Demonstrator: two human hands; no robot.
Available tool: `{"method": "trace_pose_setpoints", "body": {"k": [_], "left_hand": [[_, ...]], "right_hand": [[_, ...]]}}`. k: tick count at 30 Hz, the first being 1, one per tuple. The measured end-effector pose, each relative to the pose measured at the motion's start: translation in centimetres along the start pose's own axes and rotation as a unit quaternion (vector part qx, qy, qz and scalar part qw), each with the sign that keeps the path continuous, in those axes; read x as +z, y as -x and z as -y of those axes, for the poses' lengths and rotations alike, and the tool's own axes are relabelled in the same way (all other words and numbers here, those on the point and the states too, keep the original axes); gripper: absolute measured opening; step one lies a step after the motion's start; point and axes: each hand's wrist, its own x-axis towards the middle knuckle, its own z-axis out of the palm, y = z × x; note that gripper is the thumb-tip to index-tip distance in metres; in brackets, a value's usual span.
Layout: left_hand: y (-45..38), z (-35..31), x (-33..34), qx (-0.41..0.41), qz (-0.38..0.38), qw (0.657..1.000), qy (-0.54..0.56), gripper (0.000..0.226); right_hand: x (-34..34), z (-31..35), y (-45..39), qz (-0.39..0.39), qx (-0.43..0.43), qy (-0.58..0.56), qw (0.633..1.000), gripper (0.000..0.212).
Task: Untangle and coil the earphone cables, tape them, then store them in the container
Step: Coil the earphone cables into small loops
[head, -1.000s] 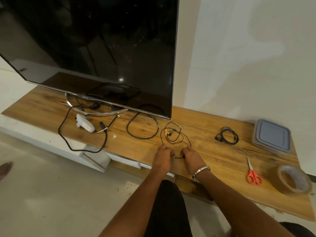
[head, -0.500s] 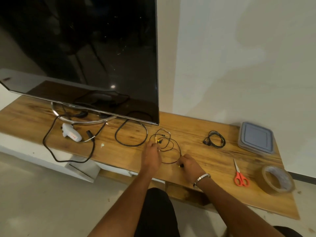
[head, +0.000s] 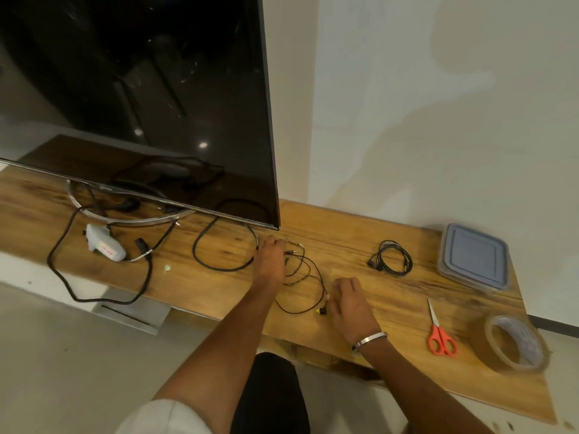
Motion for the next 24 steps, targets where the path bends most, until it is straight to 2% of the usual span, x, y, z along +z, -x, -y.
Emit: {"method": "trace_pose_setpoints", "body": {"k": [7, 16, 24], "left_hand": [[0.7, 0.0, -0.4, -0.021, 0.027, 0.999, -0.006, 0.032], [1.6, 0.2, -0.2, -0.044, 0.077, 0.995, -0.042, 0.041], [1.2, 1.1, 0.6, -0.011, 0.021, 1.0, 0.012, 0.02]], "right_hand": [[-0.5, 0.5, 0.9, -0.004, -0.013, 0.0, 1.0, 0.027], [-1.4, 0.3, 2.1, 0.022, -0.02, -0.034, 0.999, 0.03], [-1.2, 0.0, 1.8, 0.004, 0.007, -0.056, 0.998, 0.028]]}}
